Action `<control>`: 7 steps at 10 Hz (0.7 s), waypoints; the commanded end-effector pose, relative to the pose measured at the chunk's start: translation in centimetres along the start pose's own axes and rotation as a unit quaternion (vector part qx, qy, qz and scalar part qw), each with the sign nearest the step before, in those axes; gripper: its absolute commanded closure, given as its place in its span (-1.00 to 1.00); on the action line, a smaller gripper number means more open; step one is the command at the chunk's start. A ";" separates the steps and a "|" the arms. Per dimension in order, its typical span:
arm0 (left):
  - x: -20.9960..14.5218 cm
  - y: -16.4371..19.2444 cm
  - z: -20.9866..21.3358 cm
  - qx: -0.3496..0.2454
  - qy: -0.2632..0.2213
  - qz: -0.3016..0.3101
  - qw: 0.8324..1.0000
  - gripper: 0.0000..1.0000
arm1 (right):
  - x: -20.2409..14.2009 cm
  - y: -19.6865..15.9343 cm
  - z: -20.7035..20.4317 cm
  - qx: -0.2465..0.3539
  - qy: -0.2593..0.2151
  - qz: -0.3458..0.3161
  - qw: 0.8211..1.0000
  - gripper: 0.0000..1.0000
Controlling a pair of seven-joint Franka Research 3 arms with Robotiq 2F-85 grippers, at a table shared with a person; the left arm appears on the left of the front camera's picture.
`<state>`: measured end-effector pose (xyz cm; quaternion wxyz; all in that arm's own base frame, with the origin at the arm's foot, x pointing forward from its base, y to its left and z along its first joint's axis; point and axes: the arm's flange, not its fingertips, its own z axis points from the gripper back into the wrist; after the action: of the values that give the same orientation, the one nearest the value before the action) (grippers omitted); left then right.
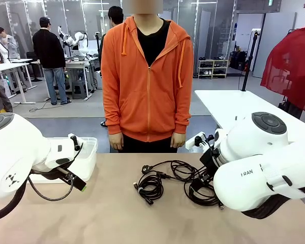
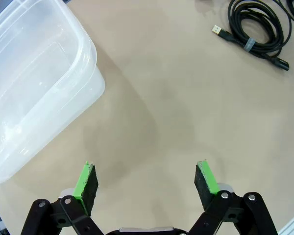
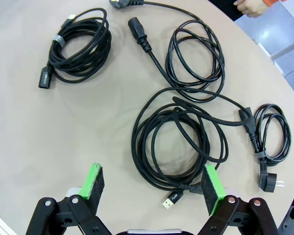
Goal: Organize and store the cables.
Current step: Place the Power Cable into the Organizing box.
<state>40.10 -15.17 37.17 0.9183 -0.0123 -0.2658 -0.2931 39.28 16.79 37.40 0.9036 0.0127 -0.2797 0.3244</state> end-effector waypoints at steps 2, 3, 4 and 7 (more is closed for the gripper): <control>2.4 0.9 5.2 -0.028 0.009 0.011 1.000 -1.00 | 1.7 -2.7 4.5 0.020 -0.031 0.030 0.999 -1.00; 3.6 1.8 8.7 -0.053 -0.001 0.005 0.999 -1.00 | 2.7 -4.2 7.0 0.026 -0.047 0.035 0.998 -1.00; 4.6 3.1 12.4 -0.072 -0.001 0.005 0.997 -1.00 | 3.7 -5.7 9.9 0.031 -0.032 0.056 0.997 -1.00; 5.6 6.6 20.9 -0.097 -0.030 -0.013 0.995 -1.00 | 5.3 -10.5 17.8 0.045 -0.025 0.062 0.997 -1.00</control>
<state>37.02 -10.42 57.75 0.9031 -0.0938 -0.2659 -0.3238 39.46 9.27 55.37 0.8736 0.0354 -0.2999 0.3815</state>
